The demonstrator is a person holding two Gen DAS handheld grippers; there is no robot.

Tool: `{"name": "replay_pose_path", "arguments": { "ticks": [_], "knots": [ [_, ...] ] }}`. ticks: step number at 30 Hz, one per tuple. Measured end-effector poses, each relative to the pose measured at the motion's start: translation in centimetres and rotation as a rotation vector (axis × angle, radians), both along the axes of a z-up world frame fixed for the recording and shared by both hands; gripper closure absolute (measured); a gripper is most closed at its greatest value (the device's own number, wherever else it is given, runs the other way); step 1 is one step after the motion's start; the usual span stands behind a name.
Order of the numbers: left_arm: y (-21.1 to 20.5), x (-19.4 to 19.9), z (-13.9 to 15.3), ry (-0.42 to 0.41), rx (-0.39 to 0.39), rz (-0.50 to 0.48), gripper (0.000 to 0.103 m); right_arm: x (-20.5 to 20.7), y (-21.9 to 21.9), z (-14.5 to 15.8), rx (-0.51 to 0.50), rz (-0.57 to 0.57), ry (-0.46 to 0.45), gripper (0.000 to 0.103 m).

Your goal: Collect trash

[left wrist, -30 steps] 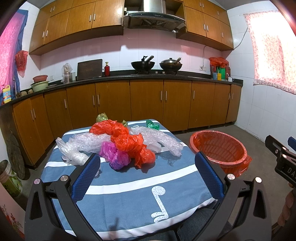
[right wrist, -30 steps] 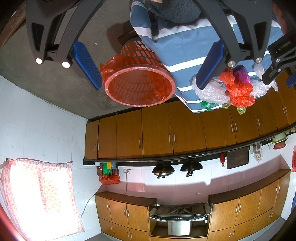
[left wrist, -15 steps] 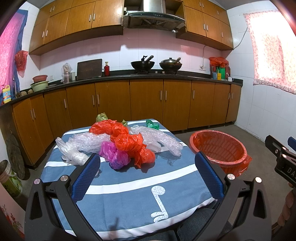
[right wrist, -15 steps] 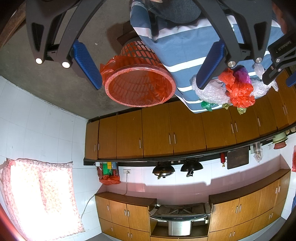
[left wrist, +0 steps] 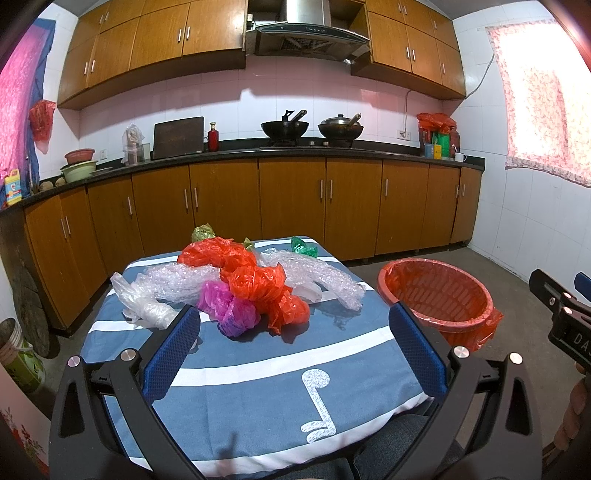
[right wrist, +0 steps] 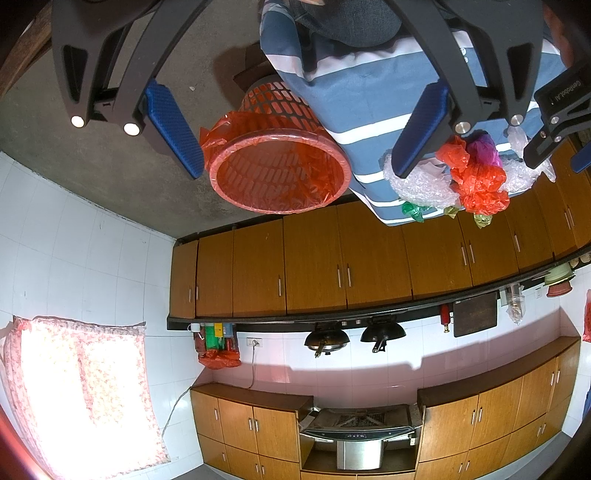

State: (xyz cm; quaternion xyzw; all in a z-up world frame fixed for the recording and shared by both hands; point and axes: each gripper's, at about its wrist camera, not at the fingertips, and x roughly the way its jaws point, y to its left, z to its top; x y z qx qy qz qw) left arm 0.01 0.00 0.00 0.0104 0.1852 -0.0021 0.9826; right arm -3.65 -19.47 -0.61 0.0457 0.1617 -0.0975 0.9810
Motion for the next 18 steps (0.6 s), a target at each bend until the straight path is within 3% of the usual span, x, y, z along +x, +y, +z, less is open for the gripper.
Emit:
{"name": "replay_pose_path", "arguments": {
  "ticks": [18],
  "knots": [
    [0.0, 0.0, -0.01, 0.002, 0.001, 0.001, 0.002, 0.1, 0.03, -0.08, 0.003, 0.003, 0.002, 0.004]
  ]
}}
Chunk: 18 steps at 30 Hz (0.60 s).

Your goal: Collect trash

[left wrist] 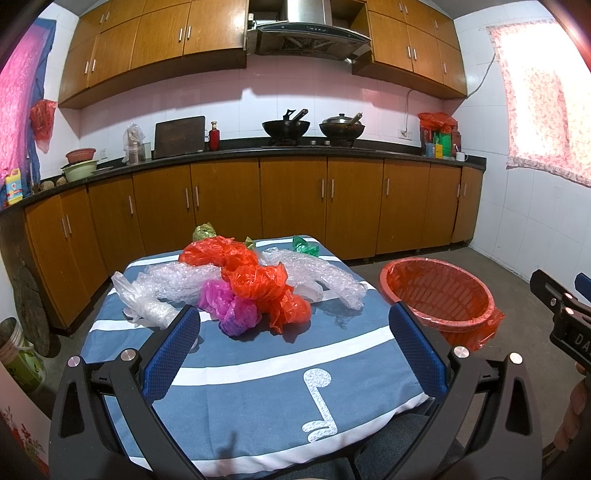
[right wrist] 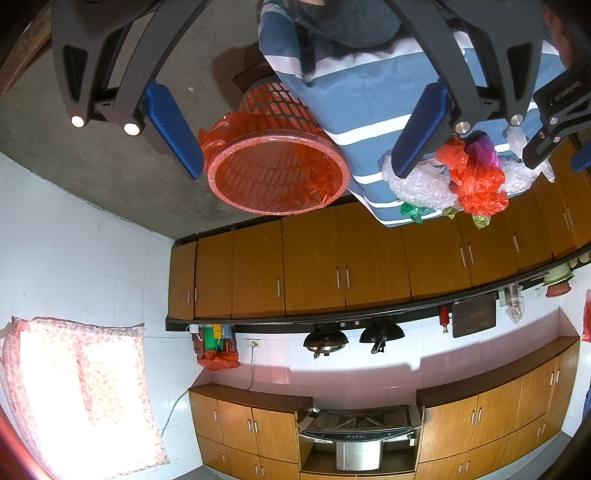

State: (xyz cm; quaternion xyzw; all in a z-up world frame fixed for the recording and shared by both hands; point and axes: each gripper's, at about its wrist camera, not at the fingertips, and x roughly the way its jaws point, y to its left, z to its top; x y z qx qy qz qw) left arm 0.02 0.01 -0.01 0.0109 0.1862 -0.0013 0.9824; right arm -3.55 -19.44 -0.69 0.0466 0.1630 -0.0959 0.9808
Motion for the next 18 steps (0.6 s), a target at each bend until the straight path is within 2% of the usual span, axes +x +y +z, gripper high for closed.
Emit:
{"name": "replay_pose_path", "arguments": {
  "ticks": [10, 18],
  "knots": [
    [0.6, -0.1, -0.3, 0.014, 0.003, 0.03, 0.002, 0.8, 0.2, -0.3, 0.016, 0.03, 0.015, 0.004],
    [3.7, 1.2, -1.4, 0.059, -0.014, 0.09, 0.002, 3.4, 1.8, -0.2, 0.013, 0.101, 0.032, 0.004]
  ]
}}
